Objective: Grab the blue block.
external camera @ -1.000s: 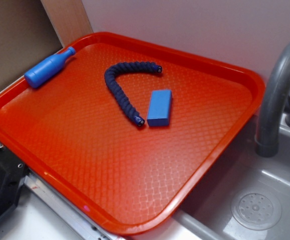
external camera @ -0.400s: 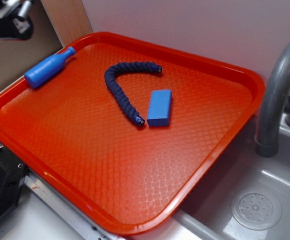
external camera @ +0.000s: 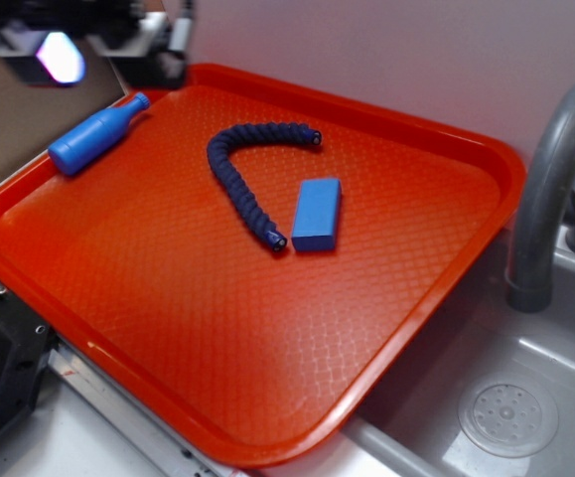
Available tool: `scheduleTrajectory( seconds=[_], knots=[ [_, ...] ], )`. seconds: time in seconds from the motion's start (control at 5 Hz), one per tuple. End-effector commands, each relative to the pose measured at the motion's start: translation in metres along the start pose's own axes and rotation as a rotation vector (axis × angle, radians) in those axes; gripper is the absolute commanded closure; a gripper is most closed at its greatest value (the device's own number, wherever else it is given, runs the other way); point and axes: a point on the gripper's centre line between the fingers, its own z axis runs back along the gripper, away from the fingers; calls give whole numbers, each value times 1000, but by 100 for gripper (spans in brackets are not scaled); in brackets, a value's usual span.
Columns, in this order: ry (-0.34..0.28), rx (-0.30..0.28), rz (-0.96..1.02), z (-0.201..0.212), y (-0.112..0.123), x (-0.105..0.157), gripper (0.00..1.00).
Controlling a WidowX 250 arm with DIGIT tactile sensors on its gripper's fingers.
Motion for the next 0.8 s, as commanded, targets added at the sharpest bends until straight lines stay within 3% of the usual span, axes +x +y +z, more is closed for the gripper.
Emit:
scheduleTrajectory(
  seconds=[0.0, 0.2, 0.6],
  knots=[
    [7, -74, -44, -61, -38, 37, 0],
    [77, -100, -36, -92, -56, 36, 0],
    [146, -51, -98, -135, -81, 24, 0]
  ],
)
